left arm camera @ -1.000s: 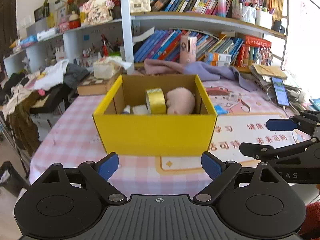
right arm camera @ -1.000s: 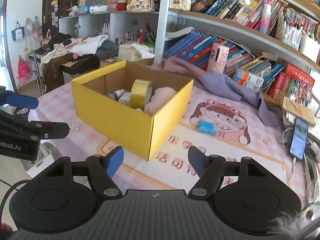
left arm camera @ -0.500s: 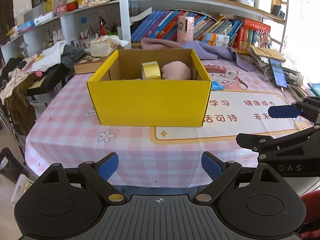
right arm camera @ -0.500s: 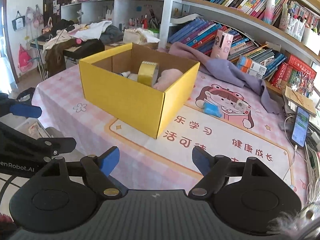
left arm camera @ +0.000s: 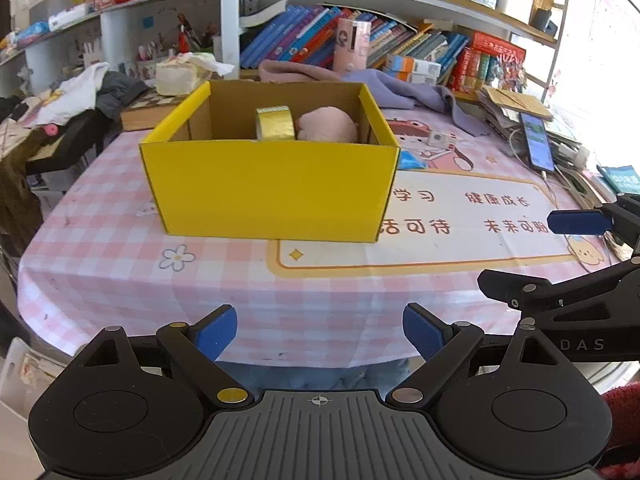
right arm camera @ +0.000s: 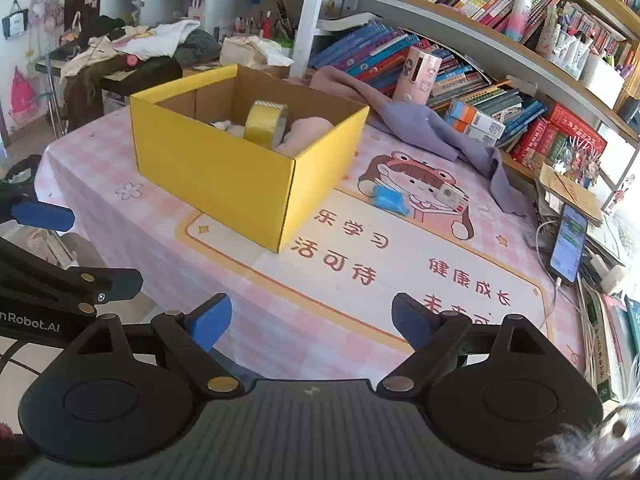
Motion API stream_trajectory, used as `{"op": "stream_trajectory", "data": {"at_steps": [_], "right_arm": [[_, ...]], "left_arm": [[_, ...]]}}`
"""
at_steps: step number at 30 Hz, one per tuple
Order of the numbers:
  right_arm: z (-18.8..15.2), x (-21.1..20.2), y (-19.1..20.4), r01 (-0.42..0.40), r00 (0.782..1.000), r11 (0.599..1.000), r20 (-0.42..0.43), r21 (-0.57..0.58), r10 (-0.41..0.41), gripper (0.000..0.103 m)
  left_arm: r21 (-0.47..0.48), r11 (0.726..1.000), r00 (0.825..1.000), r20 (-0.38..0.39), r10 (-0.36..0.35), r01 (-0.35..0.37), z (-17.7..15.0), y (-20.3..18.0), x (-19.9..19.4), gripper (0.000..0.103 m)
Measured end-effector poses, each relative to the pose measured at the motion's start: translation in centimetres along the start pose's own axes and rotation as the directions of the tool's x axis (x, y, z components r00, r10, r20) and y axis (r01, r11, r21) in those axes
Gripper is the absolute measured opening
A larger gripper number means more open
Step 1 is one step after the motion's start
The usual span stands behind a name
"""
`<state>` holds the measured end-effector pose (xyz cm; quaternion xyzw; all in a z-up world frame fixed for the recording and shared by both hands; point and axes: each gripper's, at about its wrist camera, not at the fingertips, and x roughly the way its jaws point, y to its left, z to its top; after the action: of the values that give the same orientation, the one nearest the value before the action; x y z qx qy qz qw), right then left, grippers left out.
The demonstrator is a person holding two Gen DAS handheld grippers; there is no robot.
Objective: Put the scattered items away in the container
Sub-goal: 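Withdraw both tools from the box toward the cartoon mat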
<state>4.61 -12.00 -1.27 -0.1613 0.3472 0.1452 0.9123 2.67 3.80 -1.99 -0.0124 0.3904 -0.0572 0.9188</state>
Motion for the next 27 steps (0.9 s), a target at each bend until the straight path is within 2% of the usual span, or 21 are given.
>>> {"op": "stream_trajectory", "data": {"at_steps": [9,16,27], "right_arm": [[-0.3,0.4,-1.1,0.048,0.998,0.998,-0.036,0.027,-0.047,0.088],[-1.3,1.1,-3.5,0.098,0.991,0.989,-0.099,0.107,-0.087,0.091],[-2.2,1.4,-6.7,0.162,0.981,0.974,-0.132,0.159,-0.141,0.091]], "left_arm": [[0.036,0.997,0.997,-0.018,-0.07,0.07,0.5,-0.9,1.1,0.092],[0.093,0.987,0.991,-0.038,-0.127,0.13,1.3,-3.1,2.5,0.092],[0.15,0.969,0.98,-0.075,-0.185,0.195,2.5,-6.3,4.7,0.092]]}}
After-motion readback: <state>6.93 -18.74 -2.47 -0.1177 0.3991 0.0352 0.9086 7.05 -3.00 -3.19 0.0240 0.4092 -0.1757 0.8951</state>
